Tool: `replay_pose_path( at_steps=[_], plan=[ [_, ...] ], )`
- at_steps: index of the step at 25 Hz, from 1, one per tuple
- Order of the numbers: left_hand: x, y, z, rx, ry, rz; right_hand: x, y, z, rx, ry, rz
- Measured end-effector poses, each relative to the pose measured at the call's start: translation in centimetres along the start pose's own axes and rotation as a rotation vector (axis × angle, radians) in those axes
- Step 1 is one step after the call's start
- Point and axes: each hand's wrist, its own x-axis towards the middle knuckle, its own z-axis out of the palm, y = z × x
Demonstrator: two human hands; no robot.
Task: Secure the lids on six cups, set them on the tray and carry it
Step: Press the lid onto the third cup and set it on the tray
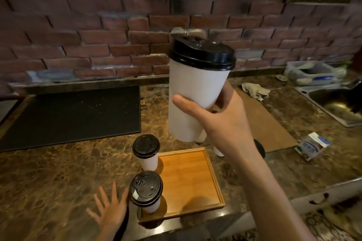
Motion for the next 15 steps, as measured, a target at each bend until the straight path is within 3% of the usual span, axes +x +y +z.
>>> replay_pose_path(
  at_steps=[7,9,11,14,15],
  plan=[
    [-1.0,-2.4,-1.2,-0.032,-0.035,0.113,-4.7,-0.5,-1.3,-0.004,-0.030,-0.013],
    [-1.8,-1.3,-3.1,-0.309,-0.114,0.103,-5.4,-0.3,-1.4,-0.020,-0.042,-0.003],
    [-3.2,-0.1,-5.9,-0.706,-0.041,0.137,-5.7,-0.4,-1.6,-0.045,-0.047,0.000],
    [-7.6,2.0,-11.2,-0.944,0.219,0.422,-5.7,-0.6,-1.9,-0.078,-0.067,0.008],
    [-9.6,2.9,-12.8,-0.988,0.238,0.569,-5.6,-0.7,-1.9,-0.091,-0.077,0.007]
  ],
)
